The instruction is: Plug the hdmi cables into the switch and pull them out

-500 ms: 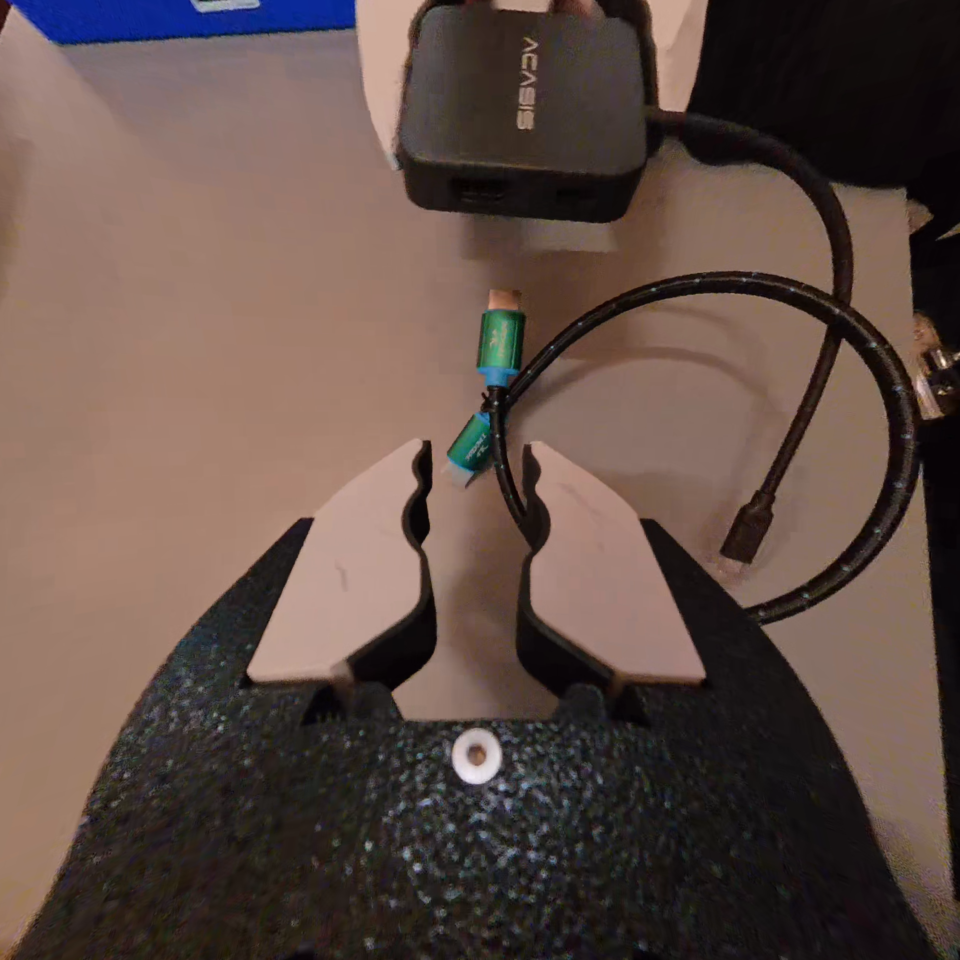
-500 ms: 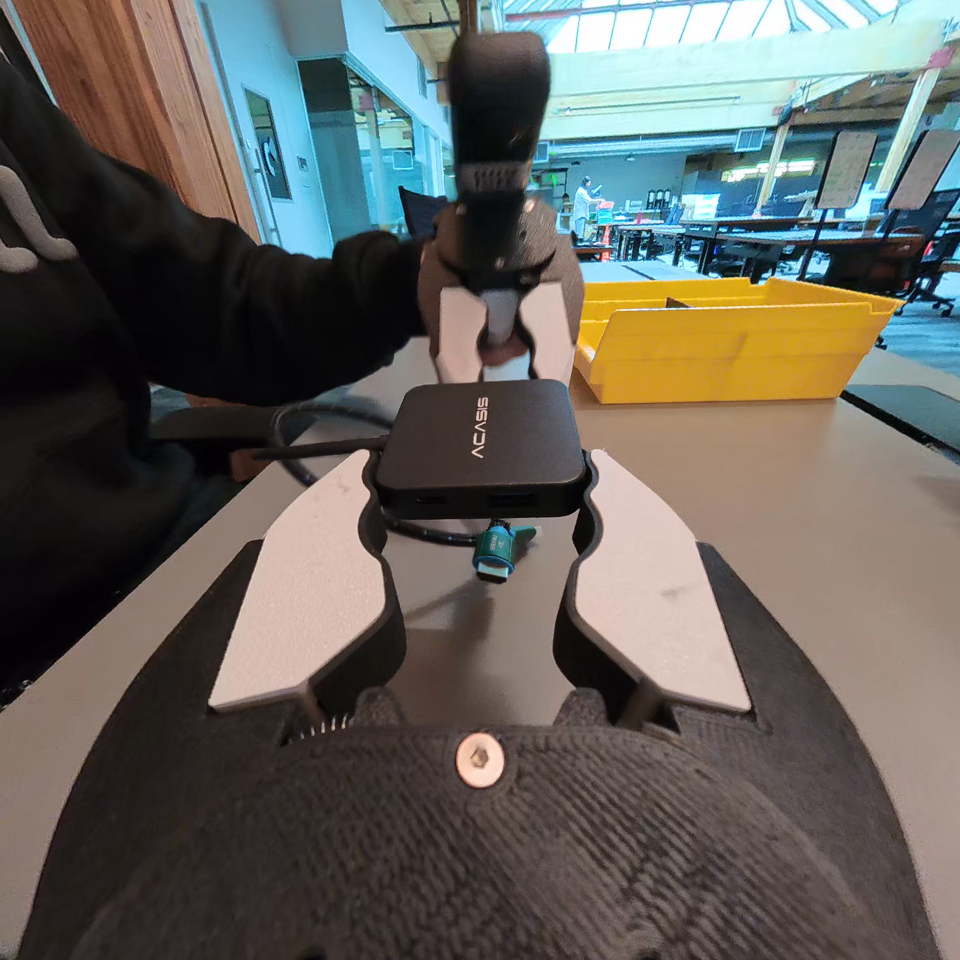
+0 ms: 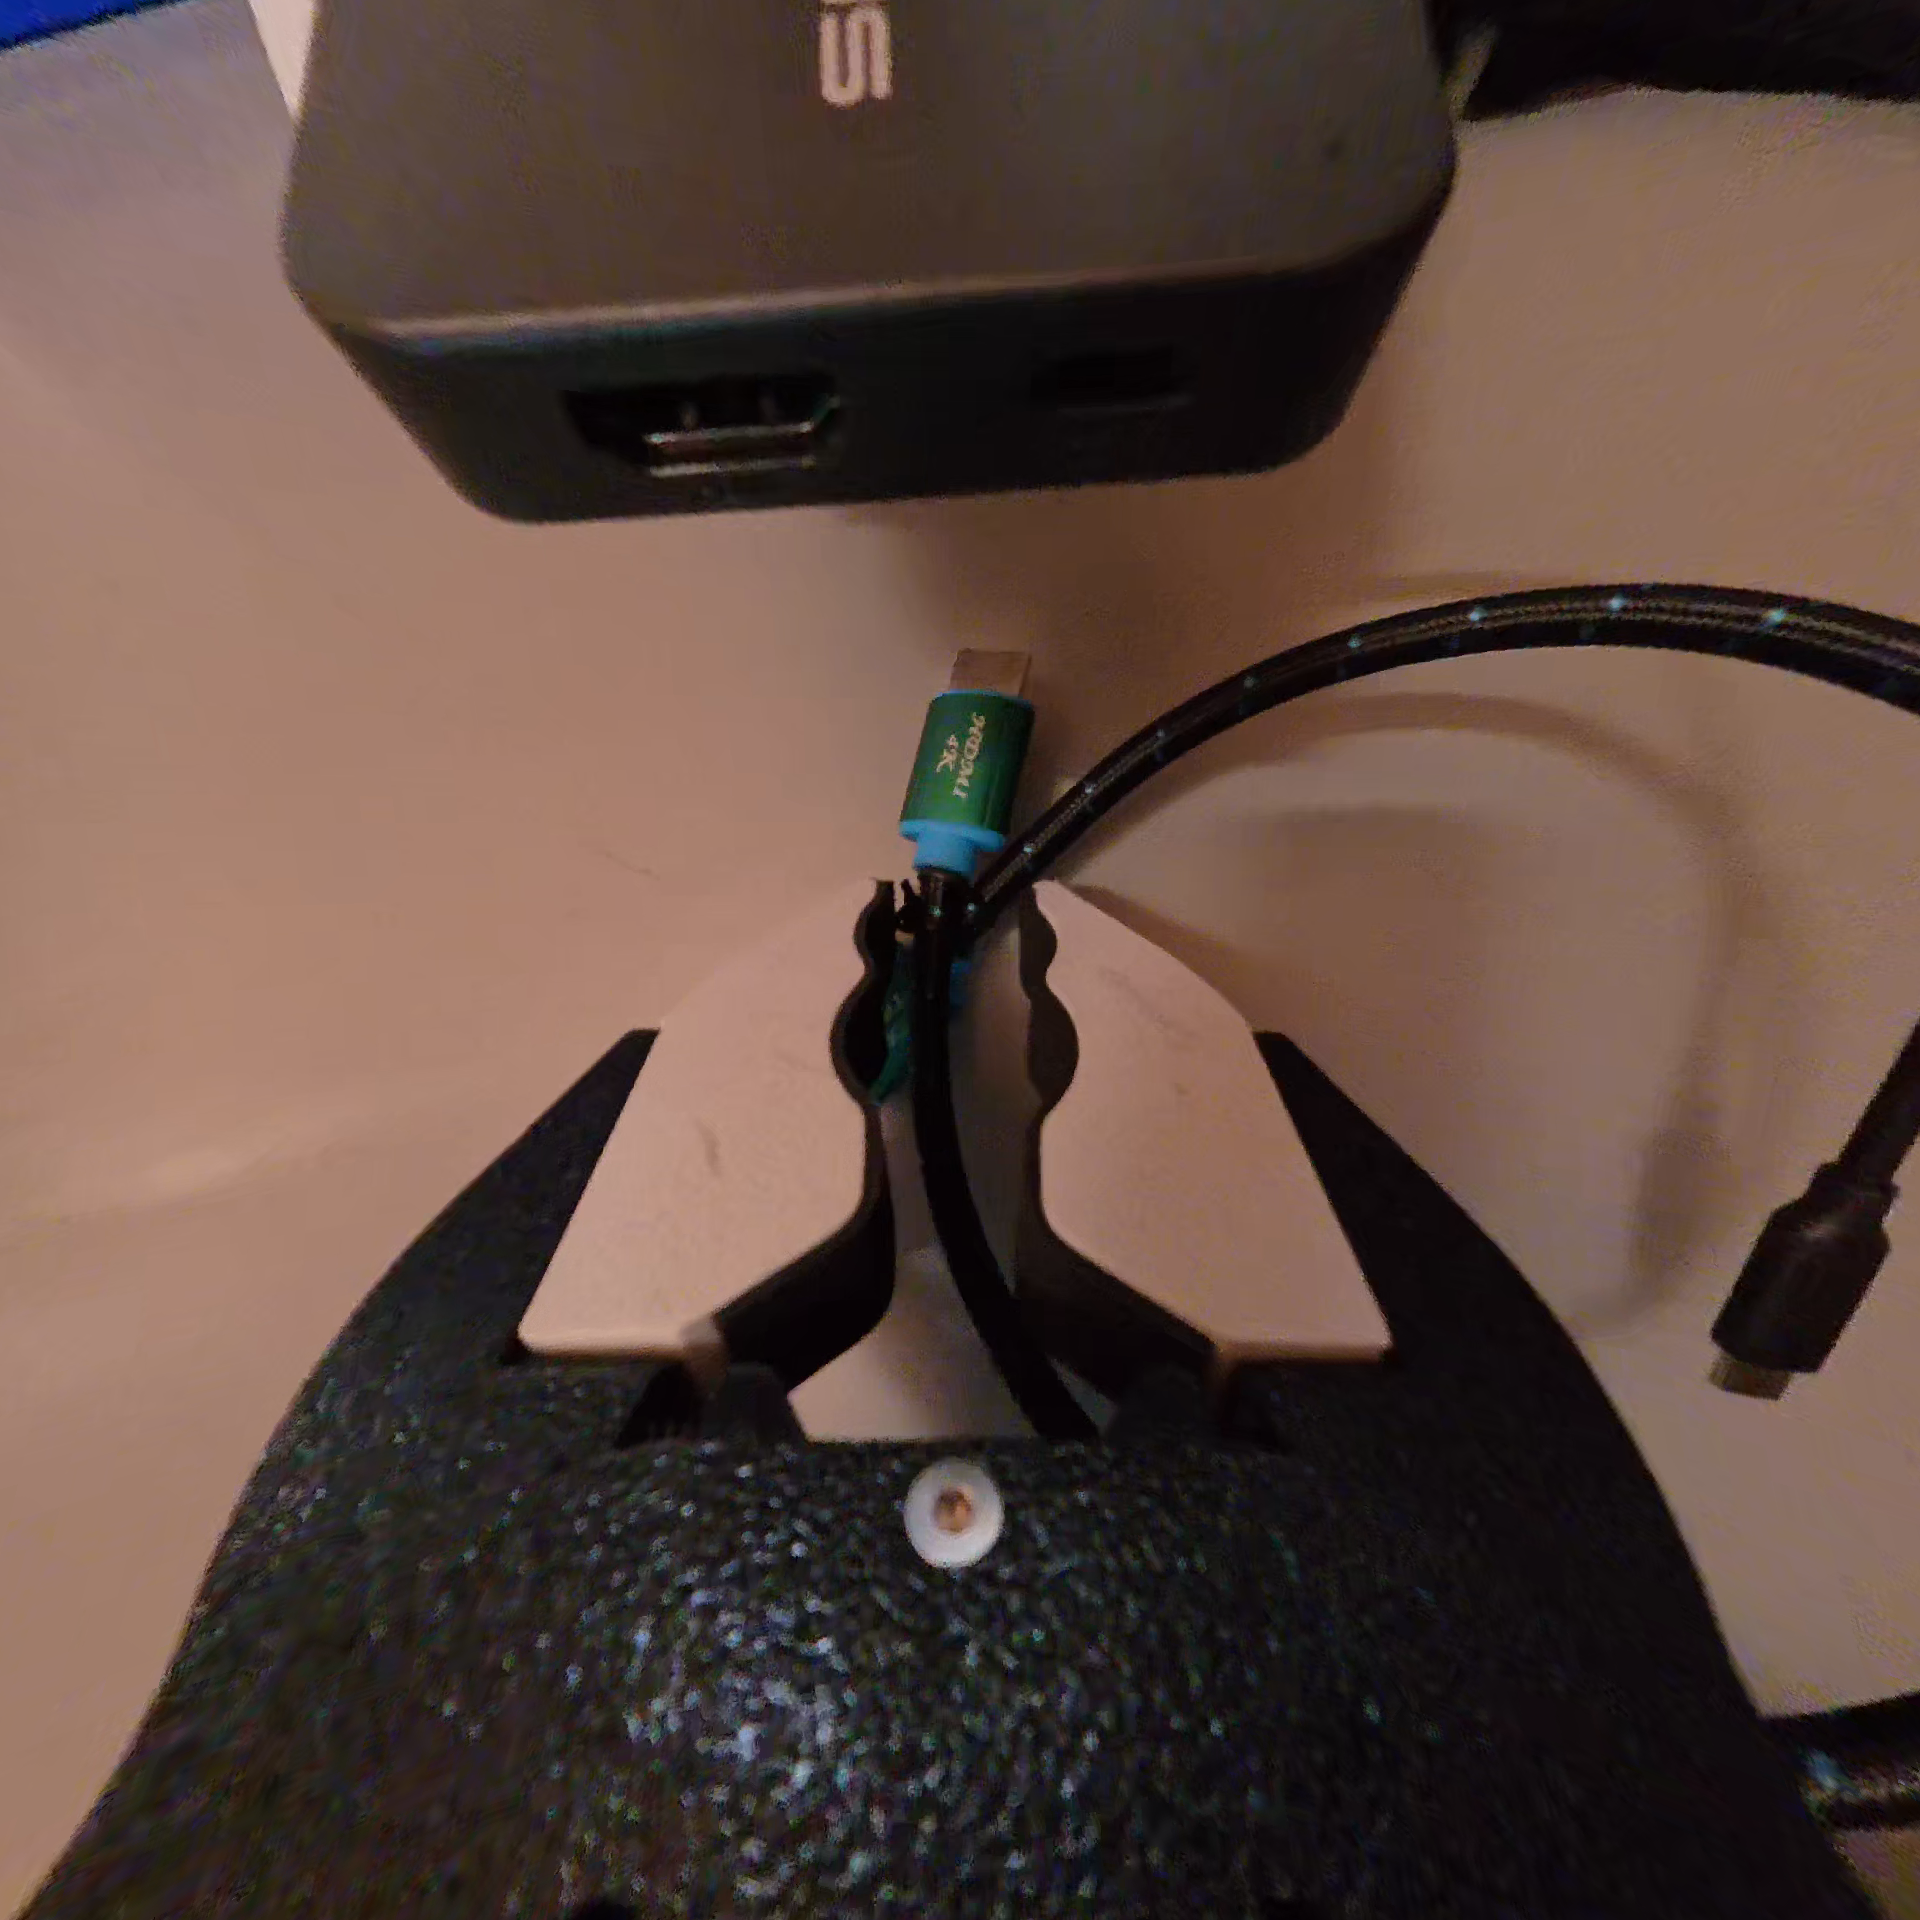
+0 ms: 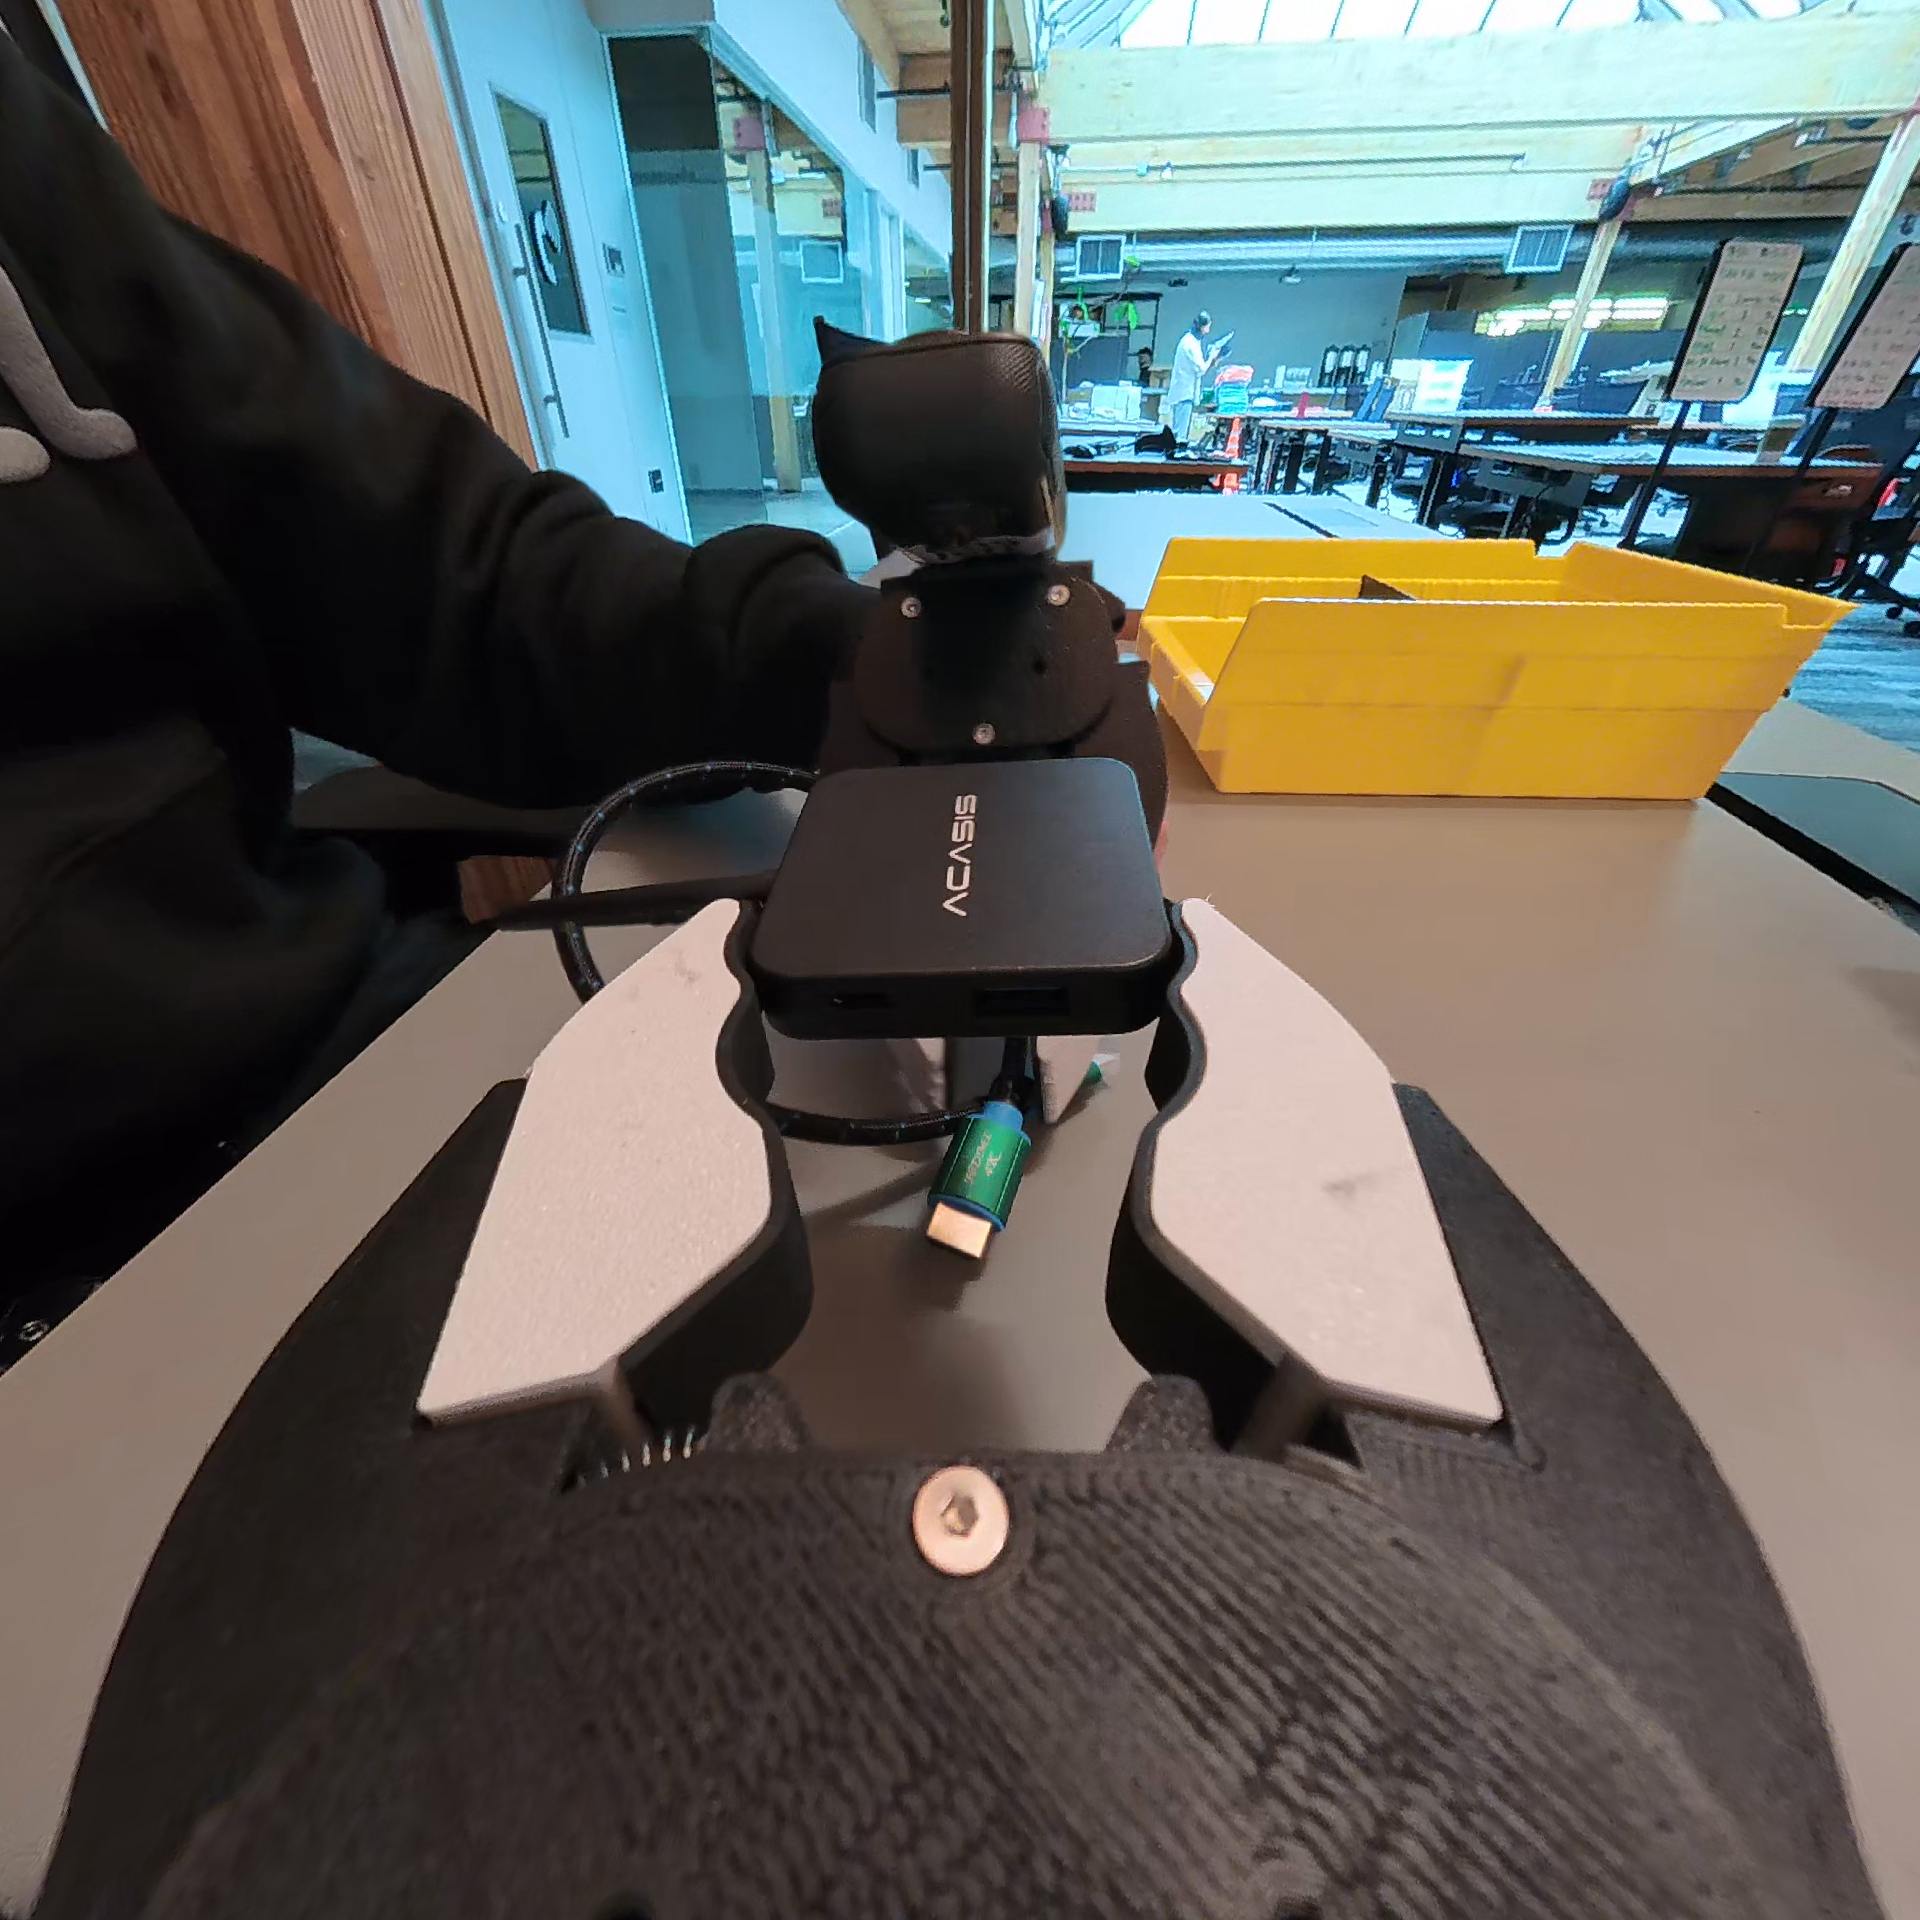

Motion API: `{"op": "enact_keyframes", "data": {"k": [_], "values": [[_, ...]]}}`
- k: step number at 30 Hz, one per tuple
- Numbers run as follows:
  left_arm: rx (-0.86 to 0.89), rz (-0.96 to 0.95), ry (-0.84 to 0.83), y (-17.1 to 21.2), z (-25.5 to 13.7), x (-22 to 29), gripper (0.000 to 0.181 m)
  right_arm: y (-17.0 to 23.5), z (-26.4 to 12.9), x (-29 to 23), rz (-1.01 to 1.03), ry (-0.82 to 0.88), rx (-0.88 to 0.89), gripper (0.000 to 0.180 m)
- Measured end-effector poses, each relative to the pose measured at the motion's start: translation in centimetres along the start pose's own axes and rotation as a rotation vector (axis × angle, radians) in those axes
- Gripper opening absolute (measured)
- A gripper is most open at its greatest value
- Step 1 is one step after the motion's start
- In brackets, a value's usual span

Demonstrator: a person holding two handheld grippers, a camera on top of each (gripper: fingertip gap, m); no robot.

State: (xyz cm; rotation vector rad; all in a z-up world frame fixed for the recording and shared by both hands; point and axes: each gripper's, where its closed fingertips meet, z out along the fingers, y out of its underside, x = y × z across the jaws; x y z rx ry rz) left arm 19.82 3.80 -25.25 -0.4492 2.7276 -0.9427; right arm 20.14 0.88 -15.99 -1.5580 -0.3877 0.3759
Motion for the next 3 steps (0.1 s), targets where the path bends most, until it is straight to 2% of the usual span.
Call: {"op": "enact_keyframes", "data": {"k": [1, 3], "values": [[0.004, 0.007, -0.003, -0.02, 0.11, -0.12, 0.019, 0.02, 0.04, -0.04, -0.001, -0.002, -0.002, 0.073], [-0.005, 0.007, -0.016, 0.22, 0.38, -0.45, 0.014, 0.05, 0.06, -0.04, -0.002, -0.001, -0.004, 0.072]]}}
